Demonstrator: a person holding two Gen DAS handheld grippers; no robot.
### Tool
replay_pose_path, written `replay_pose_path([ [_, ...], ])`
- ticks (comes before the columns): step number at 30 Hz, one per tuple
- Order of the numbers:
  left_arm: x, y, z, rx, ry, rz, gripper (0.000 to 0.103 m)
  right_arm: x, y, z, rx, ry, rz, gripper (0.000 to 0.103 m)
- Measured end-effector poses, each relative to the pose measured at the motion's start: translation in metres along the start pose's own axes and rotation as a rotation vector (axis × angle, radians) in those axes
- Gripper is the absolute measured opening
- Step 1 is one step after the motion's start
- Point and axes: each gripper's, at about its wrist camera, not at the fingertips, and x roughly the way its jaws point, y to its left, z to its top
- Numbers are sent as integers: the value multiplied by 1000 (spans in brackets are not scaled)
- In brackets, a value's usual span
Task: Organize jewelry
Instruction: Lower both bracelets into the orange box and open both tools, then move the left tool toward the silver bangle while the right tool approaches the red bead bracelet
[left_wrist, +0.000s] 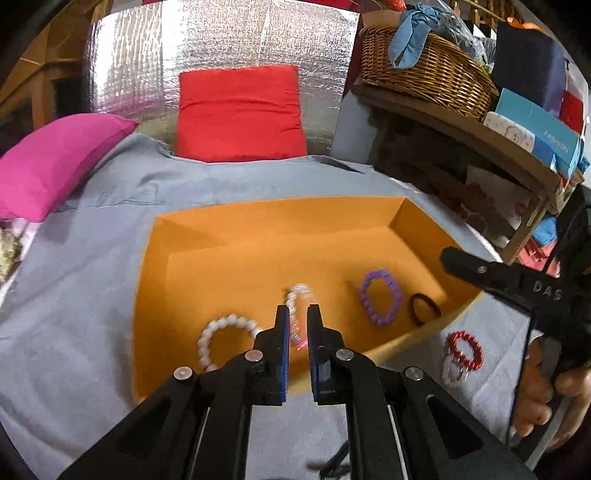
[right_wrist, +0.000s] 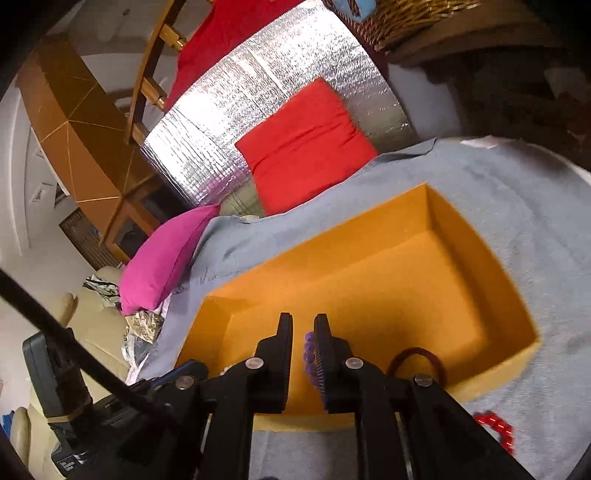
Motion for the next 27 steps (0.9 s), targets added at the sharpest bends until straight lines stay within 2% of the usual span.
replay_pose_path([
  [1, -5, 0, -3, 2, -2, 15, 13, -4, 2, 0, -5, 5, -5, 14],
  [3, -13, 1, -8, -4, -6, 35, 38, -14, 3, -3, -12, 16, -11, 15],
  [5, -27, 3, -17, -22, -28, 52, 49, -28, 2, -7, -4, 20, -10, 15],
  [10, -52, 7, -42, -37, -29, 51, 50, -62, -12, -16, 29, 23, -46, 16],
  [13, -62, 8, -64, -38, 3, 46, 50, -84, -25, -27, 52, 41, -69, 16],
  [14, -63, 8, -68, -37, 13, 44, 50, -90, -30, -31, 63, 58, -76, 17],
  [16, -68, 4, -79, -24, 32, 34, 50, -101, -42, -39, 88, 81, -107, 26],
  [18, -70, -1, -88, 6, 45, 27, 50, -108, -54, -45, 121, 98, -137, 26],
  [22, -62, -12, -100, 78, 91, 28, 50, -106, -69, -48, 174, 124, -157, 26],
  [27, -52, -11, -97, 74, 124, 17, 50, -94, -82, -47, 243, 153, -172, 26],
])
